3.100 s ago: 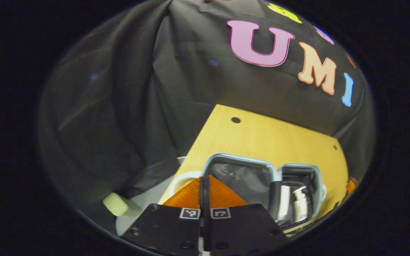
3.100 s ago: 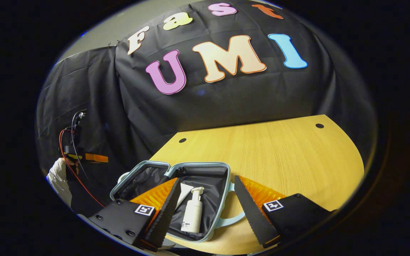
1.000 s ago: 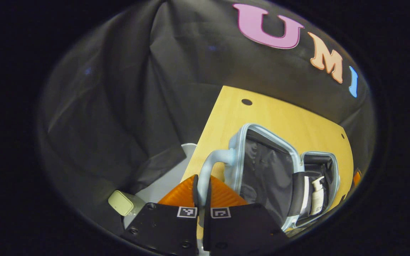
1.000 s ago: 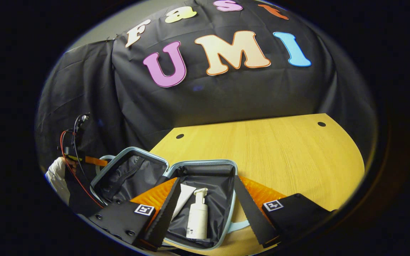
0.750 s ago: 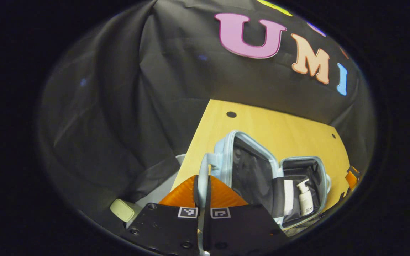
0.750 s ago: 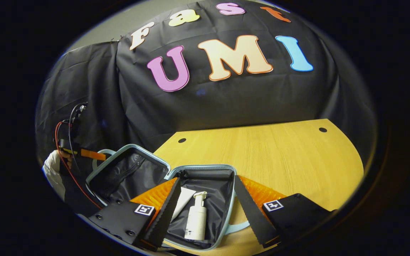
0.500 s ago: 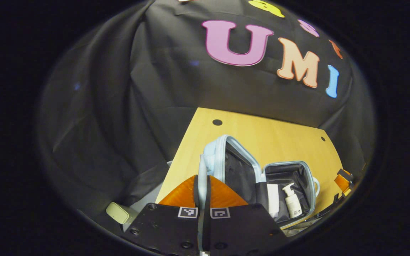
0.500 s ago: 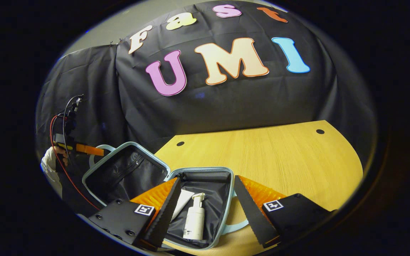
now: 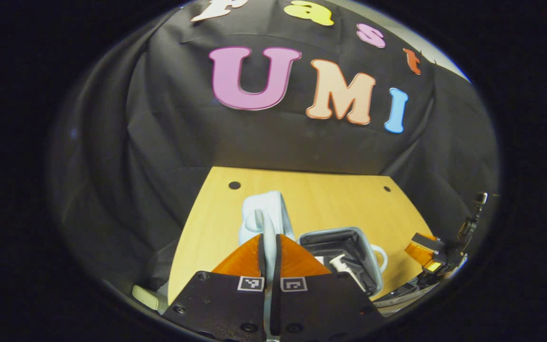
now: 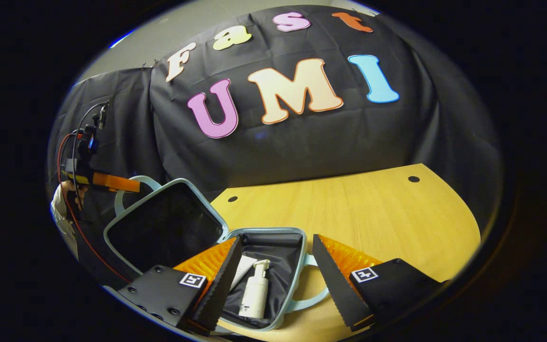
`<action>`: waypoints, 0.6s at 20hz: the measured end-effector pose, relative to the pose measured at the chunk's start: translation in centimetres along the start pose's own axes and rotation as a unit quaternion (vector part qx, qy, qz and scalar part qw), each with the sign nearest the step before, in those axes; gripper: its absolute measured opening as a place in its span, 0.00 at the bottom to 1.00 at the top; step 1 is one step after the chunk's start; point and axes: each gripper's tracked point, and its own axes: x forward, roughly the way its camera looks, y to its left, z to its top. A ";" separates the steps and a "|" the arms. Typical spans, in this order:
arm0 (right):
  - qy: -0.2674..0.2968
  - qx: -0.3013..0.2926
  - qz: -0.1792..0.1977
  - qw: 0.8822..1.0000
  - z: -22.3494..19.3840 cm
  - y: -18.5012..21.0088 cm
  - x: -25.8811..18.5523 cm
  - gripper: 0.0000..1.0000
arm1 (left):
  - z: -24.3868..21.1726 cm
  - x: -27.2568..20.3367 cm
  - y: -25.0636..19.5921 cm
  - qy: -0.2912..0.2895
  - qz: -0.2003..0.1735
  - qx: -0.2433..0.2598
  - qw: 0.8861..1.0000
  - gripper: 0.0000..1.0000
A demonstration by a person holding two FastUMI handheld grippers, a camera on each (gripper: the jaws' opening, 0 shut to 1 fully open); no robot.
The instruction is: First open the suitcase, pack the skin care products into it, and then close the suitcase.
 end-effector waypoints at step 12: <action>-0.024 0.027 -0.067 0.997 1.6 -8.4 -6.0 0.95 | -1.1 4.1 -17.5 0.006 -0.169 0.000 0.986 0.00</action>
